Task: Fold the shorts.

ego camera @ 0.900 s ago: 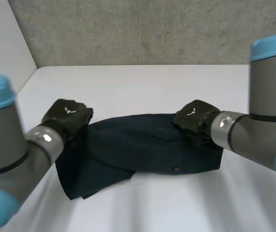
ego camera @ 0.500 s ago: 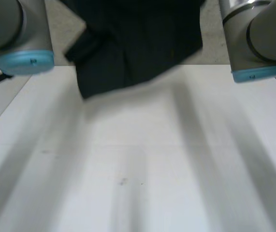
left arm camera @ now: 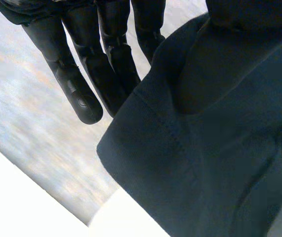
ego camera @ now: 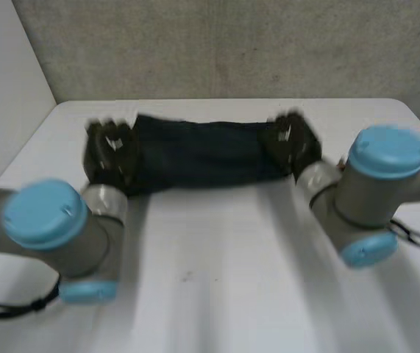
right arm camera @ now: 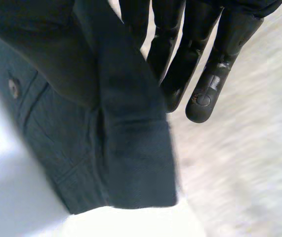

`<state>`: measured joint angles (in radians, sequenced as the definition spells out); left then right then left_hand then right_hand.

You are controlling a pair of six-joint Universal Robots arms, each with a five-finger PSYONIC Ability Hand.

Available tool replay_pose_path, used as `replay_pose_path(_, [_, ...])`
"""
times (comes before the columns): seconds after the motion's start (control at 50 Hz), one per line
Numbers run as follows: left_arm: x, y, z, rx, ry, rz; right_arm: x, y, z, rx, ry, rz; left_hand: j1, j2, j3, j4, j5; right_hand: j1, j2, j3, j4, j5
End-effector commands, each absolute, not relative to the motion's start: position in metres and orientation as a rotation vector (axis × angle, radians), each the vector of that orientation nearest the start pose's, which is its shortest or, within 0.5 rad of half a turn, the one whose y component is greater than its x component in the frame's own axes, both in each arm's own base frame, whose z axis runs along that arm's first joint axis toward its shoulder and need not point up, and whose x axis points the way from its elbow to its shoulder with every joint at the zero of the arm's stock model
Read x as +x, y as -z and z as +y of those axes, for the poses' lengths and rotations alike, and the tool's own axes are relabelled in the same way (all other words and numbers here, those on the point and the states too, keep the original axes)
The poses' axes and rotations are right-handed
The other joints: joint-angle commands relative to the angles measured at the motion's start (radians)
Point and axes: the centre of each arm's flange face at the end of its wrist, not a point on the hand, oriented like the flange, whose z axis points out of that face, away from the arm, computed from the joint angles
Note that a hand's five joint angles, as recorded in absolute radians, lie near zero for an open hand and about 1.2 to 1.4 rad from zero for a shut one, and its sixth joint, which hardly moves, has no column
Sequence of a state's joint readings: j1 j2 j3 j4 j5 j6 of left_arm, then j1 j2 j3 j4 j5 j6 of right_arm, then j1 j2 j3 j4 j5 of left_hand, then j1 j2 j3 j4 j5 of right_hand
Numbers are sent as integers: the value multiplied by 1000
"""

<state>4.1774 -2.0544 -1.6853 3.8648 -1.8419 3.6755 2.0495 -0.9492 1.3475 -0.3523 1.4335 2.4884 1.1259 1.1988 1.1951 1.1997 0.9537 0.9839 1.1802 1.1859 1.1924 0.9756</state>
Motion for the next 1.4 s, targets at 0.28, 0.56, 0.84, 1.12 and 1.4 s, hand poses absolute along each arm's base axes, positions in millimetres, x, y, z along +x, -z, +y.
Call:
replay_pose_path(0.28, [-233,-182,-165,1211,1673,1894,269,-169,-205,-1669,1318,2252,270,197,201,197,268,412,216,210,204,246])
replay_pose_path(0.56, [-211,-190,-108,1466,1360,2018,231,-185,-145,-1976,871,2226,270,197,201,197,268,412,216,210,204,246])
replay_pose_path(0.84, [-296,-204,-238,1132,1894,1765,271,-188,-253,-1743,1522,2260,270,197,201,197,268,412,216,210,204,246])
replay_pose_path(1.12, [-355,-148,-339,1079,1861,1593,308,-143,-342,-1676,1825,2202,270,197,201,197,268,412,216,210,204,246])
replay_pose_path(1.4, [-360,-143,-345,1035,1870,1607,307,-188,-377,-1334,2334,1984,-951,-1024,-1021,-1025,-954,-809,-1006,-1011,-1018,-976])
